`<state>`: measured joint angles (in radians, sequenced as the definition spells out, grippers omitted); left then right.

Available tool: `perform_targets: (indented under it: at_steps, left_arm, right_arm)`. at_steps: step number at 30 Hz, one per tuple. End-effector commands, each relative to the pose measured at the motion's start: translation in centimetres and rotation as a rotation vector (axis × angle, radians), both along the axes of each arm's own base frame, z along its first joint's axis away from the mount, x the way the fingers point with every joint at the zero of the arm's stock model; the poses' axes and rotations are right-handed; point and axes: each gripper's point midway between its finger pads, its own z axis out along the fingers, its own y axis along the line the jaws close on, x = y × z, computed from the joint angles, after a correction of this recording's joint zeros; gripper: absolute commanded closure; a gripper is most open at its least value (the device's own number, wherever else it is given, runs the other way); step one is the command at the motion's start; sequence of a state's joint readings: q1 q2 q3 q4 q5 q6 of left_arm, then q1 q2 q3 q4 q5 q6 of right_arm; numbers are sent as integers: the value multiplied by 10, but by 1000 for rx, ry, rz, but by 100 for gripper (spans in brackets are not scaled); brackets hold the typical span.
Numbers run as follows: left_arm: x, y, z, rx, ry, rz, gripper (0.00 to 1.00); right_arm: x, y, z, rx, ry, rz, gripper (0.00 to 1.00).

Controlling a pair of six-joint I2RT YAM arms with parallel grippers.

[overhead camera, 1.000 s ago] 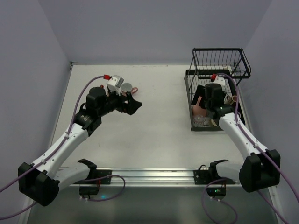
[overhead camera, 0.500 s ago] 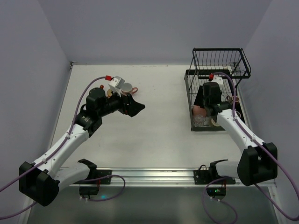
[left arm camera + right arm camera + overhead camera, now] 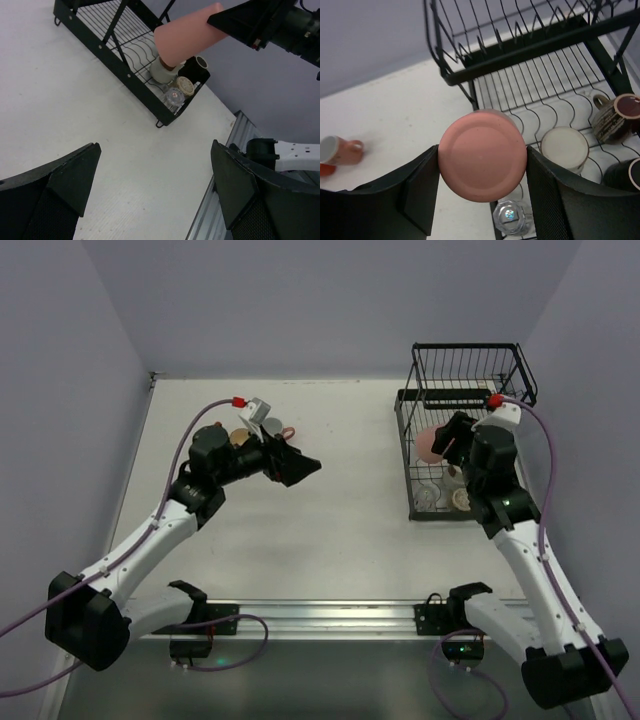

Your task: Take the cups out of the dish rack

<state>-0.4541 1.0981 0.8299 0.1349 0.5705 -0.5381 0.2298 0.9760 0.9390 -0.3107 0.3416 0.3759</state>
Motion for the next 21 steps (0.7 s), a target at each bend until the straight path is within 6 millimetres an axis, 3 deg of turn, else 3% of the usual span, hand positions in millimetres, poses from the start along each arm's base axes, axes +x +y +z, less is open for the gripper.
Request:
perform_targets:
  at_steps: [1,6,7,8,11,17,19,21]
  left_arm:
    - [-11,-20,23,-105,3,-109,0]
    - [-12,-38,21,-149,28,-173,0]
    - [-13,-41,19,-154,36,-185,0]
    - [-15,-44,22,-168,28,-209,0]
    - [-15,-52,18,-195,53,-231,0]
    - [-12,-58,21,-269,53,-249,1]
    - [-9,-61,21,-276,46,-250,3]
    - [-7,-65,17,-284,57,-259,12]
  right_arm:
    - [-16,18,74,121,-249,98,65]
    - [-44,100,96,446,-339,512,66]
    - [-48,110,111,487,-398,579,66]
    - [-54,126,105,568,-360,659,67]
    - [-62,147,107,692,-347,786,69]
    - [-63,165,97,810,-289,888,69]
    - [-62,168,88,826,-259,898,69]
    - [-60,170,80,840,-240,894,69]
